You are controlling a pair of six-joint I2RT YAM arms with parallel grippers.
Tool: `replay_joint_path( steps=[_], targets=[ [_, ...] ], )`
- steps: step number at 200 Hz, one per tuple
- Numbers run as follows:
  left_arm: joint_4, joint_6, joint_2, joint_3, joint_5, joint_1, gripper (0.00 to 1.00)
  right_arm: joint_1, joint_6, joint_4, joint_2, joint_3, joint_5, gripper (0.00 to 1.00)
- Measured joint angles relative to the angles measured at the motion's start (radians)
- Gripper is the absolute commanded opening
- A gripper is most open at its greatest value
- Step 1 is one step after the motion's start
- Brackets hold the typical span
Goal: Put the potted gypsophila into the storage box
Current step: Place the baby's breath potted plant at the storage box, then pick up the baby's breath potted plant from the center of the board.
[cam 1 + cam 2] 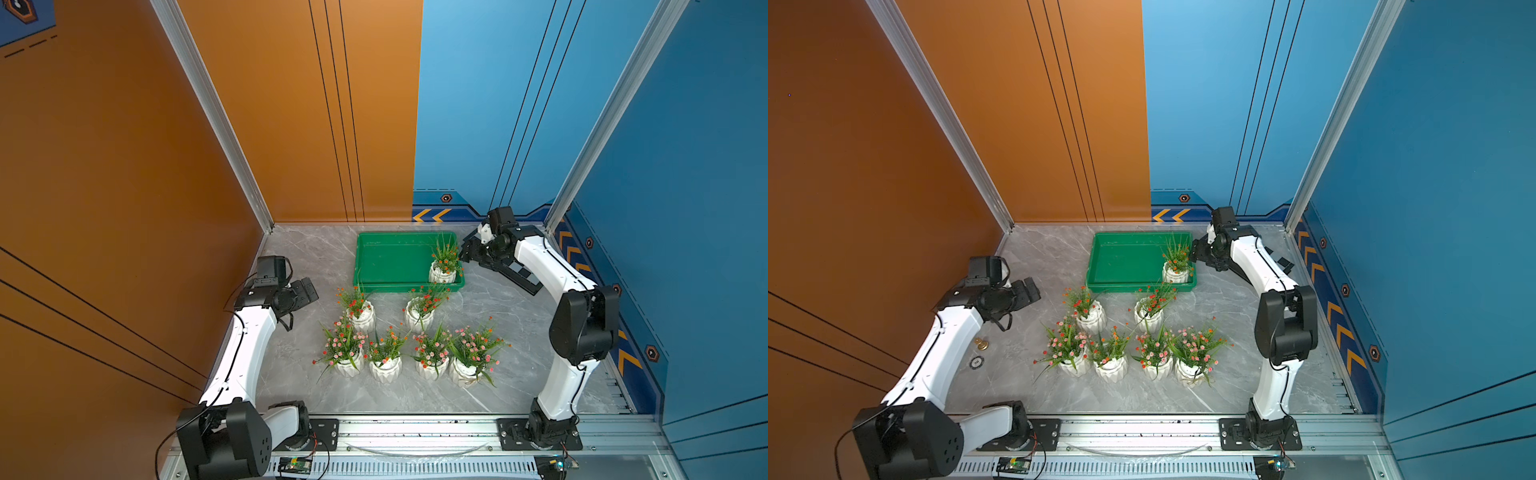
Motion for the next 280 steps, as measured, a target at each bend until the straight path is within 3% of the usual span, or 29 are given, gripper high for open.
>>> replay_joint_path(
  steps=[33, 64, 128, 153, 189, 280],
  targets=[
    [-0.011, -0.005, 0.000, -0.041, 0.039, -0.011, 0.87, -0.034, 0.000, 0.001, -0.129, -0.102, 0.022, 0.87],
    [-0.024, -0.011, 0.012, -0.075, 0.055, -0.081, 0.83, -0.060, -0.001, 0.003, -0.212, -0.200, 0.039, 0.87],
    [-0.025, -0.035, 0.101, -0.075, 0.050, -0.249, 0.82, -0.077, -0.008, 0.007, -0.243, -0.349, 0.040, 0.86],
    [-0.026, -0.042, 0.159, -0.056, 0.045, -0.297, 0.75, -0.077, -0.008, 0.007, -0.247, -0.380, 0.040, 0.86],
    [-0.023, -0.051, 0.200, -0.027, 0.042, -0.328, 0.75, -0.077, -0.008, 0.015, -0.269, -0.401, 0.040, 0.86],
    [0.009, -0.079, 0.260, -0.011, 0.042, -0.357, 0.51, -0.077, -0.008, 0.036, -0.277, -0.433, 0.040, 0.85]
  ],
)
